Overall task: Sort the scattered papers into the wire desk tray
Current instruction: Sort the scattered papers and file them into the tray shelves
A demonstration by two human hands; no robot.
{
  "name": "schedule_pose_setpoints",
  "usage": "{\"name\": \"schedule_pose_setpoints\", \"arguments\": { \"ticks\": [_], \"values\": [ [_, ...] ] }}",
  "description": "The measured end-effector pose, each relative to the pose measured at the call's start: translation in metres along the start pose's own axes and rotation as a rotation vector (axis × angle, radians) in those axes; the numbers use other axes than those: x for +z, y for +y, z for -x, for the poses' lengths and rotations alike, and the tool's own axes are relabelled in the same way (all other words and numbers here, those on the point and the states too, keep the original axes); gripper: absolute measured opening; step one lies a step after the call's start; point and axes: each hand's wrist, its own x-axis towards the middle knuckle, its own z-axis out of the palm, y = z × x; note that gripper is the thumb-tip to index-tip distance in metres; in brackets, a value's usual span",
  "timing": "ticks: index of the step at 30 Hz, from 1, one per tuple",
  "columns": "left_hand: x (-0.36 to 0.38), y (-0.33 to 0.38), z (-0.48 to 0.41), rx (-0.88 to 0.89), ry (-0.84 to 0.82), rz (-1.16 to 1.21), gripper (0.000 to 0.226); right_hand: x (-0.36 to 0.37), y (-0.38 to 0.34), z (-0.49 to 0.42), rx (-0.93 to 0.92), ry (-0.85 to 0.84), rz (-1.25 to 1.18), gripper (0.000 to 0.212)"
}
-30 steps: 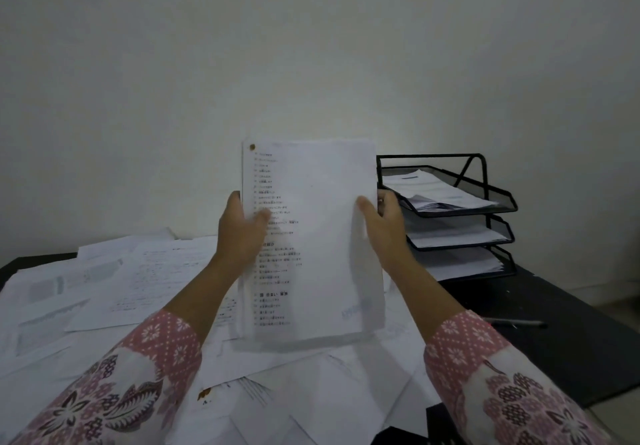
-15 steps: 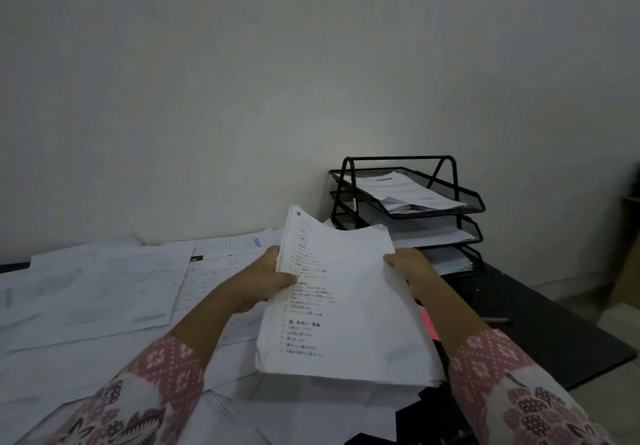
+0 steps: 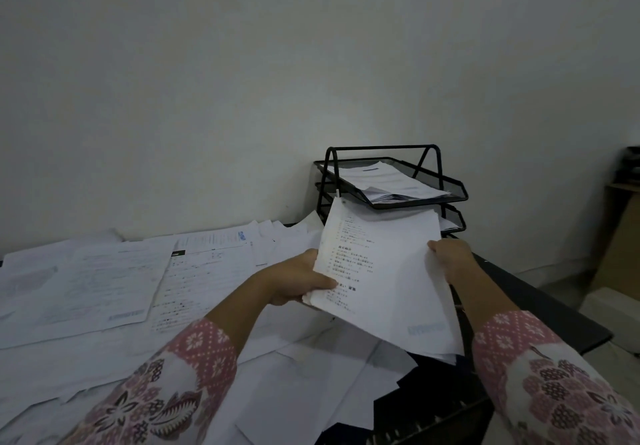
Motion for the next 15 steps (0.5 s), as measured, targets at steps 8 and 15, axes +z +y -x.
{"name": "schedule_pose_setpoints", "arguments": {
  "ticks": [8,15],
  "values": [
    [0.021,0.023,-0.029,0.025,0.034,-0.042,0.030,-0.027,0.017,-0.035,0.069,-0.074,0.000,0.035],
    [0.032,0.033,-0.067,-0.032,0.162,0.107,0.036,-0.048,0.013,-0.040,0.085,-0.139,0.148,0.026]
  ]
}}
